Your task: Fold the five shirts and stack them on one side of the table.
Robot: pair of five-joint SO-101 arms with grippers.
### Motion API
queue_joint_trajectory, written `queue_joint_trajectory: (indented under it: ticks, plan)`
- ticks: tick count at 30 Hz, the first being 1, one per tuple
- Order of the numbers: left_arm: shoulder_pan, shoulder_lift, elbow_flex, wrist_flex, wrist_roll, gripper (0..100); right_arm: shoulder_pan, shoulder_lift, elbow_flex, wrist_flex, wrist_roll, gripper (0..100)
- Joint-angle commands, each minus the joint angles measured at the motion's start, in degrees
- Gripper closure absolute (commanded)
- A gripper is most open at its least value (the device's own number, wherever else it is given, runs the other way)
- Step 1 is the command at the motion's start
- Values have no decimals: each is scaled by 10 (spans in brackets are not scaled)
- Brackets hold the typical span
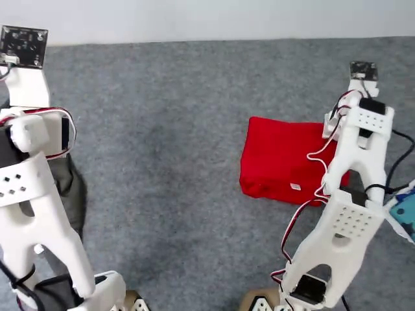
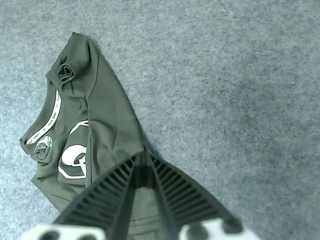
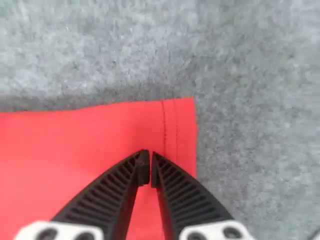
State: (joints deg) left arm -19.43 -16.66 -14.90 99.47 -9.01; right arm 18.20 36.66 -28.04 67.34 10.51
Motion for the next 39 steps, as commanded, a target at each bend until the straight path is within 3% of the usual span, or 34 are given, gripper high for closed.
queue_joint_trajectory:
  ticks: [1,9,26,39]
  plan:
    - [0,-19,-2,11,-4,998,-3,-77,-48,61,3,984]
    - [0,-19,-2,11,-4,998,-42,-112,-46,225,0,984]
    - [0,-20,-2,11,-4,998,-177,27,-24,202,-57,985]
    - [0,-20,-2,11,-4,998,-130,-96,-24,275,-52,985]
